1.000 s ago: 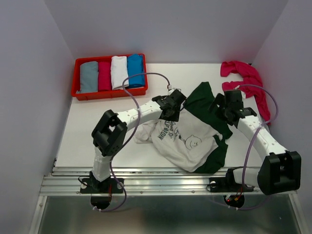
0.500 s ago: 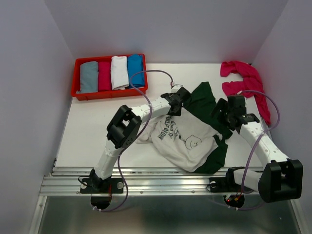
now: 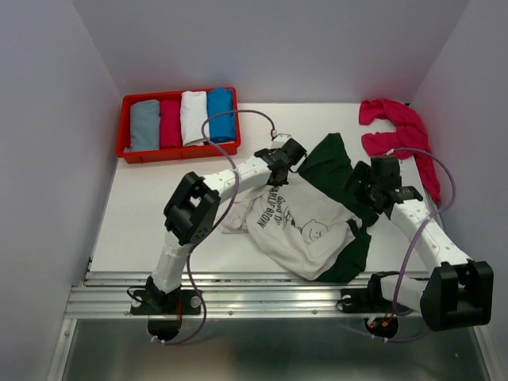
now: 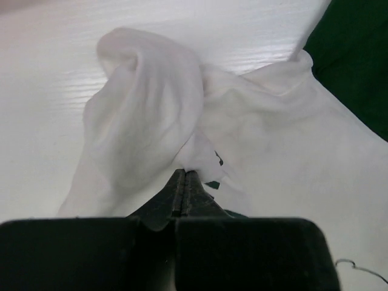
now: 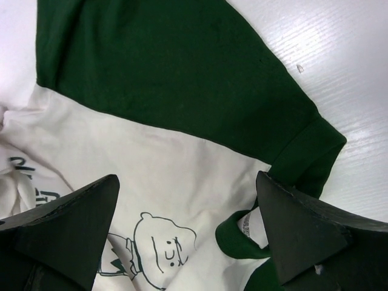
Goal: Roll the t-shirts
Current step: Flatten out the T-shirt at the center of the board.
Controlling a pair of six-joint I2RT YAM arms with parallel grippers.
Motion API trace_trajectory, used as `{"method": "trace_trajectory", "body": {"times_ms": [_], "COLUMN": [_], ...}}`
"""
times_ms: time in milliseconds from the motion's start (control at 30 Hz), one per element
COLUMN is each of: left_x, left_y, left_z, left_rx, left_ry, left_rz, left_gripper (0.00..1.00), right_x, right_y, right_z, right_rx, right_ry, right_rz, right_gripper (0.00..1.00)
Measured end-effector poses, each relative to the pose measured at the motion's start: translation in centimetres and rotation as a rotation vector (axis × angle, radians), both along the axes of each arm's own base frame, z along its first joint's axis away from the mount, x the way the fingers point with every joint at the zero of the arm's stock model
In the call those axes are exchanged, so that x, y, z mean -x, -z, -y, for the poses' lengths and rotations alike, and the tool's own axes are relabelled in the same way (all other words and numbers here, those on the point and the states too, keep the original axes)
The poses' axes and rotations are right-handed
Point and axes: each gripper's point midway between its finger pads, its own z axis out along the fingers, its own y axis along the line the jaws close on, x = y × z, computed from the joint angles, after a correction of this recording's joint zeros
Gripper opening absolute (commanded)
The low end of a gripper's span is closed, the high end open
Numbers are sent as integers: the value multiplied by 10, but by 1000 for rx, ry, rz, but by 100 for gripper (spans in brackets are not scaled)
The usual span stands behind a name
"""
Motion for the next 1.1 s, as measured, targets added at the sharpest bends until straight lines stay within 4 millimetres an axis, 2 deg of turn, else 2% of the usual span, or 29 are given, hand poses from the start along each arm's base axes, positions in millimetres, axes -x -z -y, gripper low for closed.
{"method": "trace_trajectory", "body": {"times_ms": [100, 233, 267, 300, 333, 400, 500, 600, 667, 833, 933, 1033, 1100], "left_x": [6, 2, 2, 5, 1, -1, -2, 3, 4, 5, 5, 5, 5], "left_y": [-35, -88, -95, -91, -108, -110, -98, -87, -86, -87, -87, -86, -86], "left_z": [-17, -42, -47, -50, -64, -75, -89, -92, -91, -89, -89, -91, -92], "left_rx": [63, 202, 229, 244, 280, 320, 343, 353, 365, 381, 387, 387, 388], "left_ry": [-7, -34, -38, -35, -59, -73, -93, -90, -82, -71, -68, -68, -69], "left_rz": [19, 78, 86, 70, 95, 94, 61, 18, 7, -5, -12, -17, -18], "left_gripper": [0, 0, 0, 0, 0, 0, 0, 0, 0, 0, 0, 0, 0], "right_x": [2, -1, -2, -5, -10, -26, -59, -99, -126, -175, -197, -208, -214], "right_y": [3, 8, 11, 13, 14, 15, 14, 16, 20, 39, 56, 74, 73], "right_z": [0, 0, -1, -1, -1, -3, -5, -7, -9, -16, -23, -31, -34], "right_rx": [1, 2, 3, 4, 8, 14, 22, 20, 12, -12, -36, -66, -80], "right_ry": [0, -5, -6, -7, -11, -18, -25, -31, -35, -48, -67, -92, -100], "right_rz": [-11, -24, -33, -39, -51, -51, -54, -40, -31, -41, -54, -72, -61], "right_gripper": [100, 100, 100, 100, 100, 98, 91, 74, 72, 69, 63, 54, 52]}}
